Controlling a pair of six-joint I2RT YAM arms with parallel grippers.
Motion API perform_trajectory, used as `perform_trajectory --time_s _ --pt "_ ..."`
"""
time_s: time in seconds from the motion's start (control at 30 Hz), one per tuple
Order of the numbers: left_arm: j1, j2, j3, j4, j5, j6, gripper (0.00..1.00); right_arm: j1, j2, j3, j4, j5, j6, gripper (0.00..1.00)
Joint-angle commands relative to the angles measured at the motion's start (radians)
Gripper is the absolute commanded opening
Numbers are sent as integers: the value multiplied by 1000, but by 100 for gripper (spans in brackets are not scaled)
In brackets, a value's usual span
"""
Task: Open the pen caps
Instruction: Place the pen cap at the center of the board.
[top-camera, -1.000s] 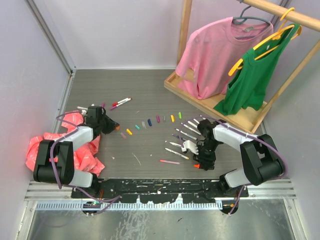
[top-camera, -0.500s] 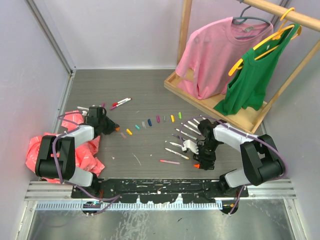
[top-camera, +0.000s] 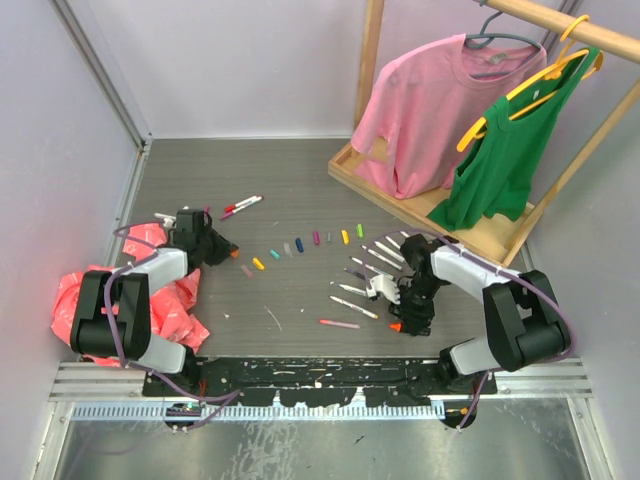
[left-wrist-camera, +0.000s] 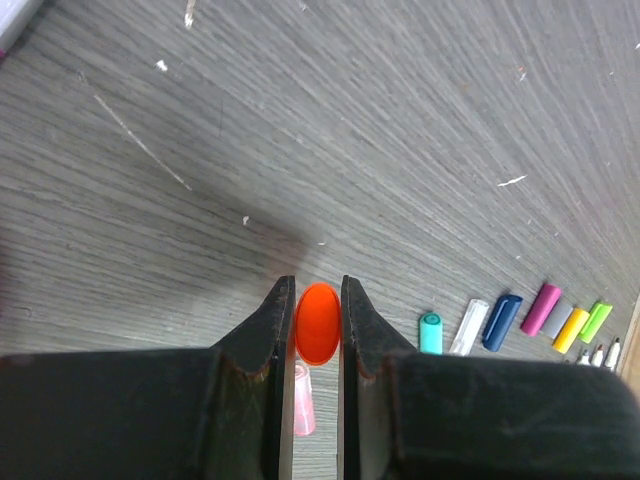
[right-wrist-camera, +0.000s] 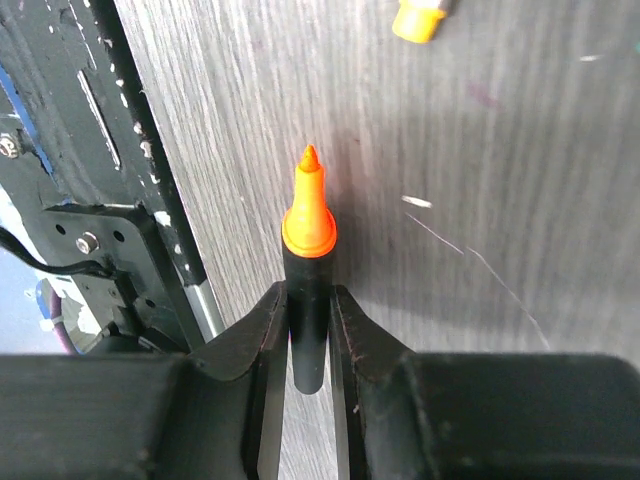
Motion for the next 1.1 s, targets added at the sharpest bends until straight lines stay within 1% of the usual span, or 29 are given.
perform_trajectory --time_s 0.0,0.13,0.2,0.27,0.37,0.5,0.63,0.7,0.83,0.93,1.0,1.07 --pt "10 -10 64 20 -16 25 0 -14 -56 128 -61 -40 -55 1" --pt "14 -6 88 9 -15 37 0 -13 -34 266 -129 -116 -55 1" --pt "15 -1 99 11 -11 45 0 -10 -9 335 -119 -159 -29 1" --pt "15 13 116 12 -4 52 0 11 31 410 -88 -200 40 1" --pt "15 47 150 2 5 70 0 85 121 553 16 -230 209 1" --pt "21 100 197 -22 6 84 0 197 307 787 154 -306 468 1" --pt "35 151 245 -47 -1 83 1 276 566 1094 202 -370 668 1" --pt "44 169 260 -53 -4 82 1 304 708 1257 224 -359 751 1" --pt "55 197 278 -56 -4 77 1 328 919 1535 231 -293 854 1" --pt "59 216 287 -56 8 78 2 328 1026 1670 248 -263 918 1" --pt "60 229 293 -55 17 81 2 328 1067 1701 269 -260 950 1" --pt "61 242 304 -50 23 82 2 329 1078 1695 299 -261 973 1"
